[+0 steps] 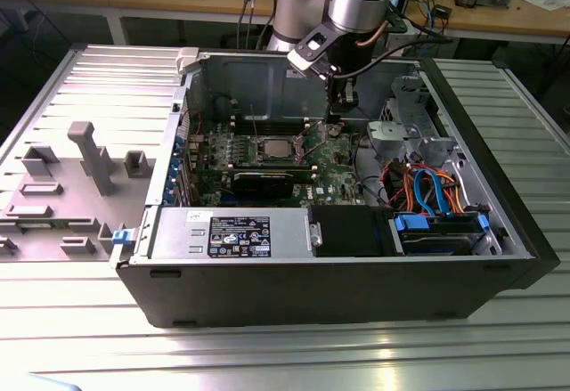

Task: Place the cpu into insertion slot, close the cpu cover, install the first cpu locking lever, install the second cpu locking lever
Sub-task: 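Close the cpu cover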

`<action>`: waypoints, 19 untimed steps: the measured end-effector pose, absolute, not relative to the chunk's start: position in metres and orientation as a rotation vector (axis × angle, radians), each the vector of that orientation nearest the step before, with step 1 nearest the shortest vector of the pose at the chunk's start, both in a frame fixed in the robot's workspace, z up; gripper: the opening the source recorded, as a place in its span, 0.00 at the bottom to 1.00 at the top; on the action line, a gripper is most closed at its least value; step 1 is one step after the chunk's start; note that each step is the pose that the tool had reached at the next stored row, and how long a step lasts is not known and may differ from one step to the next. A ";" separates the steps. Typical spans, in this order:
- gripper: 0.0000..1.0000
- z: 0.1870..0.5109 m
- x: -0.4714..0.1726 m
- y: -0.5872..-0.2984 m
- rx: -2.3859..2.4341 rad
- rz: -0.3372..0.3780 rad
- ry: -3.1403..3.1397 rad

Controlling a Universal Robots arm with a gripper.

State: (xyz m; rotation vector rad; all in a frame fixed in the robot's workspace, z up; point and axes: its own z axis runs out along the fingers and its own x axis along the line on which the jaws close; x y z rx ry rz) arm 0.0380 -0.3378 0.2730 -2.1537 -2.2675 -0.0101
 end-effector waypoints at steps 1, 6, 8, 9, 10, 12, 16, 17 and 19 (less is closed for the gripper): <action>0.11 0.273 0.038 -0.338 -2.154 -0.010 -2.267; 0.11 0.273 0.038 -0.338 -2.154 -0.010 -2.268; 0.11 0.273 0.038 -0.338 -2.154 -0.010 -2.268; 0.11 0.273 0.039 -0.338 -2.153 -0.010 -2.268; 0.11 0.272 0.041 -0.338 -2.154 -0.010 -2.268; 0.11 0.269 0.043 -0.338 -2.154 -0.009 -2.268; 0.11 0.264 0.047 -0.338 -2.154 -0.009 -2.268; 0.11 0.263 0.048 -0.338 -2.154 -0.009 -2.268; 0.11 0.259 0.049 -0.338 -2.154 -0.010 -2.268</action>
